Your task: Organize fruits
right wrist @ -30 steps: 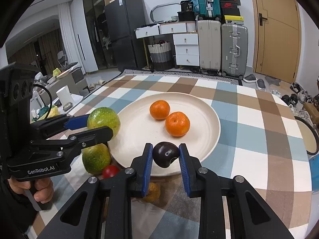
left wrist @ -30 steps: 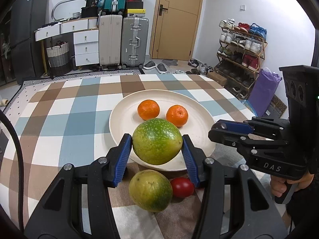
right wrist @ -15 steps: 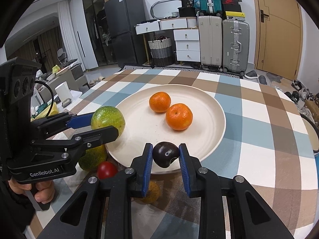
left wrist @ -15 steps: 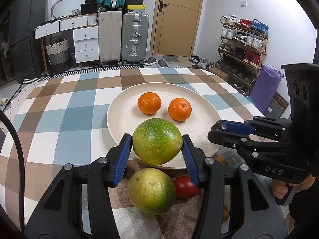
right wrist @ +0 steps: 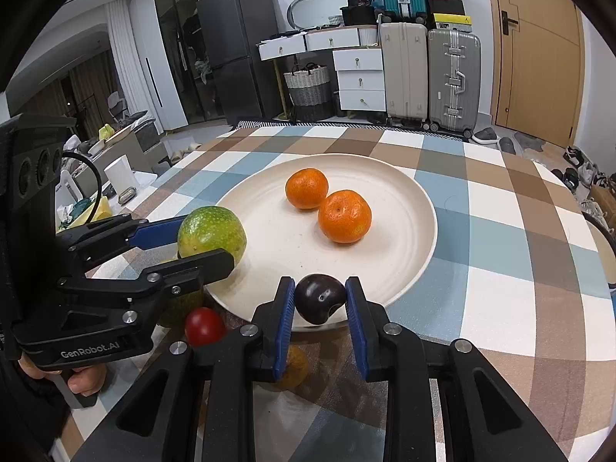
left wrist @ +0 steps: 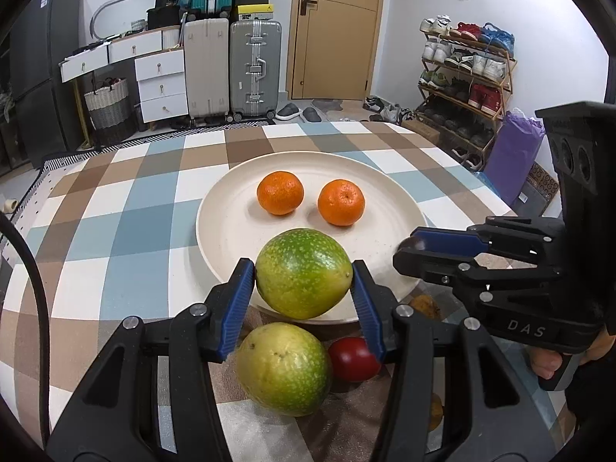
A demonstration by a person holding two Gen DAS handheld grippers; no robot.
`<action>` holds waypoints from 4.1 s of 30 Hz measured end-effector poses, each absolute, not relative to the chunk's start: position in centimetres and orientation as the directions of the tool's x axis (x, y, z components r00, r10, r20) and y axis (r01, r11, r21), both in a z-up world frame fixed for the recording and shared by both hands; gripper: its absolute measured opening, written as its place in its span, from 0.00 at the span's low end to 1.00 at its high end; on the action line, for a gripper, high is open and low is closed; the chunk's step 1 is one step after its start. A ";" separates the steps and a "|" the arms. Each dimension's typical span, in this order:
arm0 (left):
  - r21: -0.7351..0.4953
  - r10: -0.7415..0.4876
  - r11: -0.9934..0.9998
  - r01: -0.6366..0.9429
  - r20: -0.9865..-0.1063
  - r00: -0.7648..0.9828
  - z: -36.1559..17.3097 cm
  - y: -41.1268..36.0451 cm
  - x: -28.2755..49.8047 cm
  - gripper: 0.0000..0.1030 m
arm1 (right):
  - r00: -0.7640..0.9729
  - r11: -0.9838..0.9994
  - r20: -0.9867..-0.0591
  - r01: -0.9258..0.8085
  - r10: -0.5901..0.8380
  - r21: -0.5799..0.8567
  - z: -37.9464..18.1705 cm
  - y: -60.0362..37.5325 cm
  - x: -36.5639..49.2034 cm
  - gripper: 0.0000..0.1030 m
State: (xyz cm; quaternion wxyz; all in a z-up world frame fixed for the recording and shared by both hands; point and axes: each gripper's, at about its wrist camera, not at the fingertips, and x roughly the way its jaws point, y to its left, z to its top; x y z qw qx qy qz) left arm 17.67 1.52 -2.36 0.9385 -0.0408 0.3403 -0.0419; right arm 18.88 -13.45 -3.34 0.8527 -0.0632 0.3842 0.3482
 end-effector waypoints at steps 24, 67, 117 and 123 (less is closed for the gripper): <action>-0.148 -0.073 0.989 -0.026 -0.621 0.780 -2.0 3.4 15.9 0.64 | 0.530 0.772 -0.671 -0.627 0.518 0.101 -2.5 -14.3 16.9 0.83; -0.126 -0.032 0.989 -0.070 -0.665 0.747 -2.4 3.3 11.7 0.99 | 0.404 0.733 -0.790 -0.676 0.461 0.082 -4.4 -15.5 16.2 0.96; -0.134 -0.048 0.989 -0.059 -0.676 0.735 -3.0 3.2 12.0 0.99 | 0.368 0.629 -0.765 -0.775 0.528 0.062 -4.1 -13.5 14.8 0.26; -0.158 -0.085 0.987 -0.032 -0.679 0.729 -3.1 3.2 12.0 0.92 | 0.388 0.645 -0.740 -0.760 0.550 0.081 -3.5 -14.1 14.9 0.26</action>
